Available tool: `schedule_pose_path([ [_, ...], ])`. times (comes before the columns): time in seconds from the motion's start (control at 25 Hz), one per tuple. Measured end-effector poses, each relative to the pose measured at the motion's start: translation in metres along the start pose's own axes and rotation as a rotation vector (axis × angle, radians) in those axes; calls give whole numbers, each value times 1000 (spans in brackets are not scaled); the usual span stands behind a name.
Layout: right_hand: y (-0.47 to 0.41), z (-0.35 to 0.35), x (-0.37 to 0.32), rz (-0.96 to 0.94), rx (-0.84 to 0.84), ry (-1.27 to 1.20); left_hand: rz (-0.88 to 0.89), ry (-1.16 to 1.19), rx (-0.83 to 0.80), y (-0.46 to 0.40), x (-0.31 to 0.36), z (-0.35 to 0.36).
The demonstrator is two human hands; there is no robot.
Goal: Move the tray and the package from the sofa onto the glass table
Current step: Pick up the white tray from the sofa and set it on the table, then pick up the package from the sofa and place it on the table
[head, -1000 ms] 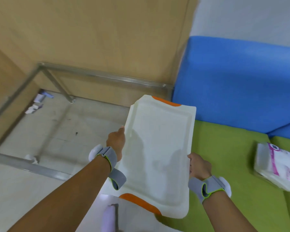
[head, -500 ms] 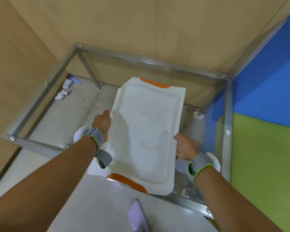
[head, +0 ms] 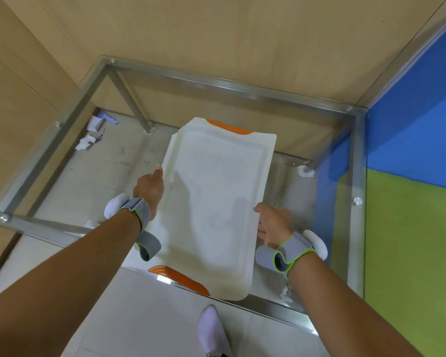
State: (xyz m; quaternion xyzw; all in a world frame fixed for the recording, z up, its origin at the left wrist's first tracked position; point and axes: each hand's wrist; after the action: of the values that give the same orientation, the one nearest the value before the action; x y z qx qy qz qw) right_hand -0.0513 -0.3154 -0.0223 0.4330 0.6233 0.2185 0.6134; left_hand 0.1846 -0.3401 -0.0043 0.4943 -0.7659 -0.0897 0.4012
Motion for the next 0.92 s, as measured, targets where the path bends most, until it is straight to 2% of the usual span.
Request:
schedule_pose_path([
  [0.12,15,-20,-13,-9,-17,10,116,-66,22,31,16,9],
  [0.24,22,-43,-28,-16,-19,-10,194,-7,-10,66,34,24],
  [0.32,29,-73,-42,-42,-31,-44,164,131,-121,104,54,41],
  [0.4,29,-110,-55,-69,-10,-49,146,257,-324,148,73,62],
  [0.56,33,-191,-70,-125,27,-89,198,285,-516,236,103,112],
  [0.68,19,-322,-77,-158,145,-173,247,252,-726,351,132,199],
  [0.92,-5,-479,-67,-142,355,-190,219,226,-900,459,144,314],
])
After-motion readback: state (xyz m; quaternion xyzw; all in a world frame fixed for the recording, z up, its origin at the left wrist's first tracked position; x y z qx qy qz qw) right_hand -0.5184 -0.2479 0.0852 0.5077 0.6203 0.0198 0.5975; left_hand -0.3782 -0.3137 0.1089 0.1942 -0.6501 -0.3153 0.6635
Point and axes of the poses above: each hand's wrist, its own y-axis away from the middle knuckle, its own z-axis out of the palm, x = y × z, and after that the axes turned 2 degrees about x, right-handed
